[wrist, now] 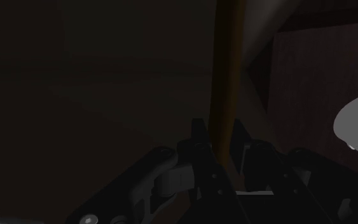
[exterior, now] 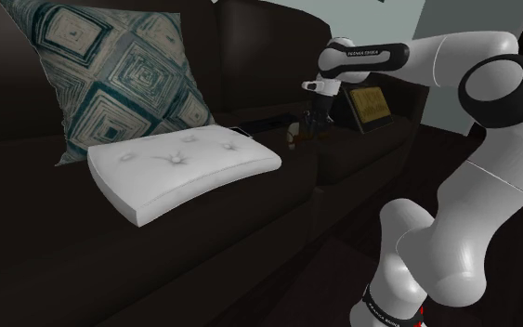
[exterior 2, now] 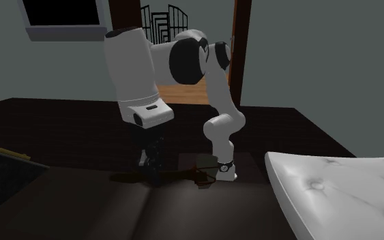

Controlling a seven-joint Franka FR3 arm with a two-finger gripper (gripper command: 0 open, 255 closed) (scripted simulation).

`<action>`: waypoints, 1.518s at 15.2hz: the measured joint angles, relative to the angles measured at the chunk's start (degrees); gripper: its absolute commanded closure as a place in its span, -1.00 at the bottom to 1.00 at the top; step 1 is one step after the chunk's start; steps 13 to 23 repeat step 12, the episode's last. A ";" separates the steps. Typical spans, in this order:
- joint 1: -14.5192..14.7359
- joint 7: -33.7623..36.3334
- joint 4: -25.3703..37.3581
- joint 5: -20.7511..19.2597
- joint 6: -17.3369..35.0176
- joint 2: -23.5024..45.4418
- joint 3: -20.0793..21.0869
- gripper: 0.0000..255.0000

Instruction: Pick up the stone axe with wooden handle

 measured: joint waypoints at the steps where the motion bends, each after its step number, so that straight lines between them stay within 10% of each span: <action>1: 0.16 -0.08 0.78 0.18 -0.63 0.19 -0.05 1.00; 23: 1.37 -0.44 9.74 1.75 -8.59 1.77 0.23 1.00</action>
